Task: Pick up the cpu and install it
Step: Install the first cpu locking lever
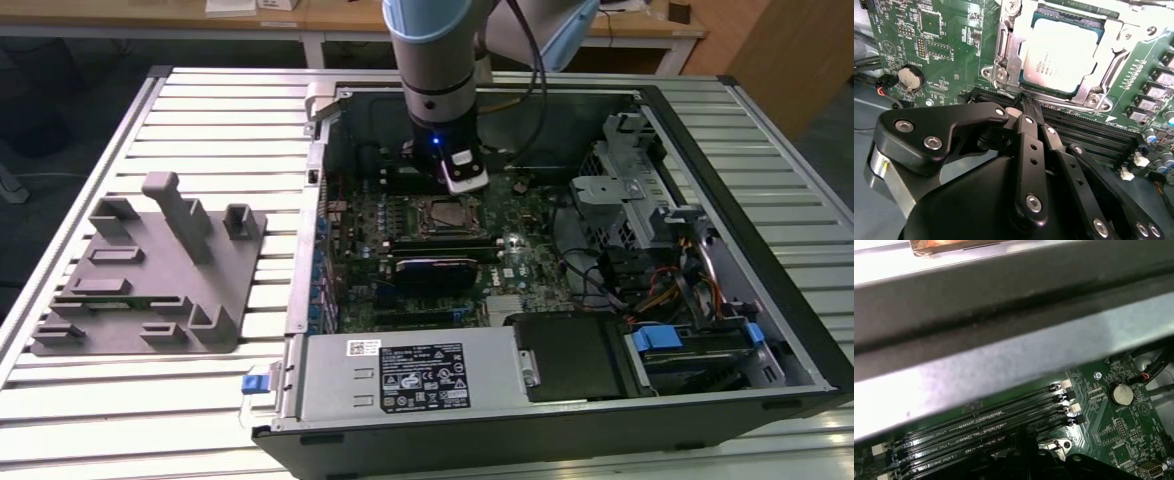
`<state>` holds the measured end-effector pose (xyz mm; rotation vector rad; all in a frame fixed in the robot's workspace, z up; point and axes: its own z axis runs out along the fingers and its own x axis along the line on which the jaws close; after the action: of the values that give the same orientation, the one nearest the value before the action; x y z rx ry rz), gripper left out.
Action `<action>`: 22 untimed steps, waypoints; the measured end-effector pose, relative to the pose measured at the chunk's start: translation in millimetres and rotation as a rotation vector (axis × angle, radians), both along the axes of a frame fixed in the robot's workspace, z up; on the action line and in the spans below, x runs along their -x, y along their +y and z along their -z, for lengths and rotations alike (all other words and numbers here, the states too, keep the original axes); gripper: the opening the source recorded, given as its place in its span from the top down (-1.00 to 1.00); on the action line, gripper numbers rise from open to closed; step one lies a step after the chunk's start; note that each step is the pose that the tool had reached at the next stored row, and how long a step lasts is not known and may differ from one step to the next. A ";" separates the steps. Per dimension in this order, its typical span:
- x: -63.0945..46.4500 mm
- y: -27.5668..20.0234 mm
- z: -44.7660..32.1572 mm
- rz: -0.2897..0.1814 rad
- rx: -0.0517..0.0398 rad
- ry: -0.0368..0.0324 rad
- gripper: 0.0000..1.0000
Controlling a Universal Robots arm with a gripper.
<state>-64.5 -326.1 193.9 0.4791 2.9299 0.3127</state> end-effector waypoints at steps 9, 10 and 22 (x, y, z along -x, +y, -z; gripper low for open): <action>-0.3 -3.6 1.1 -0.018 0.0000 0.0000 0.79; -0.3 -3.6 1.1 -0.020 0.0001 0.0000 0.79; -7.6 -3.6 0.2 -0.025 -0.0002 0.0020 0.79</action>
<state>-56.9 -329.7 193.7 0.4433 2.9399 0.3159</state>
